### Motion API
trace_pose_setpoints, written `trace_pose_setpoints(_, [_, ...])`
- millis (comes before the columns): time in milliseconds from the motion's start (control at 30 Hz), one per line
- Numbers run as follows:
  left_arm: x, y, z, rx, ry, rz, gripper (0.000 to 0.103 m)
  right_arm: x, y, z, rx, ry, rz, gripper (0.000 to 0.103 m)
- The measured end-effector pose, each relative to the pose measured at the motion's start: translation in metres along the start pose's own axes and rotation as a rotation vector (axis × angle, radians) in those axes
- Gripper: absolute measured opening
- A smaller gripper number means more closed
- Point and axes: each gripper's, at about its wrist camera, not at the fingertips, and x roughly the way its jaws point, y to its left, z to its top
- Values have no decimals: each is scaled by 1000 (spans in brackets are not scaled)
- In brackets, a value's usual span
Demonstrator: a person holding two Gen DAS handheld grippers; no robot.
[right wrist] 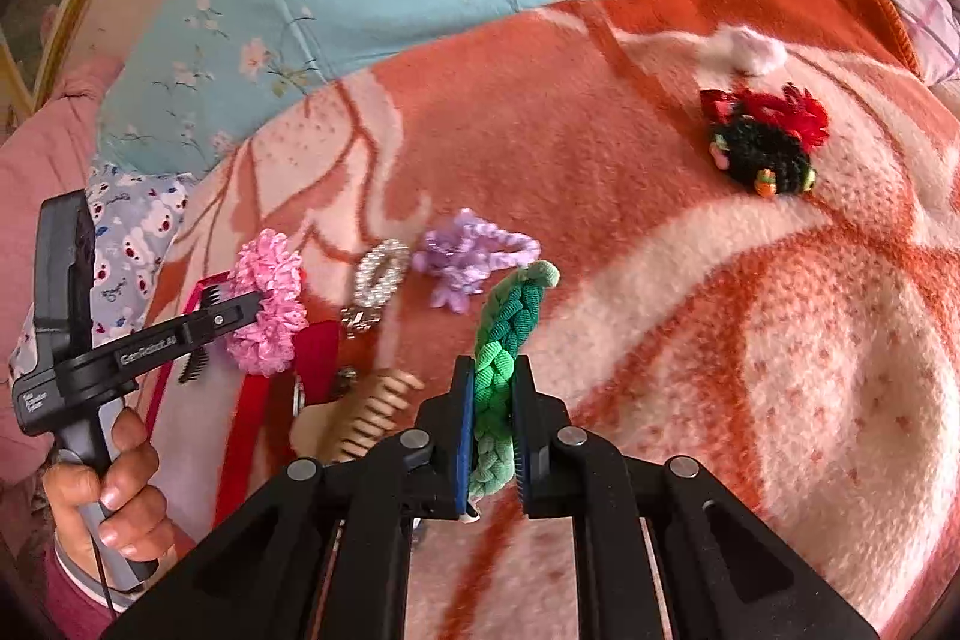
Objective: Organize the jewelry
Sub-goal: 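Close the left tool on the pink scrunchie while the right tool grips the green braided tie, then carry the pink scrunchie in the left tool and green tie in the right tool into the box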
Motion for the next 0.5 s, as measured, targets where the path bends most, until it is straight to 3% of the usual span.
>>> trace_pose_setpoints(500, [-60, 59, -29, -103, -68, 12, 3, 10, 58, -7, -55, 38, 101, 10])
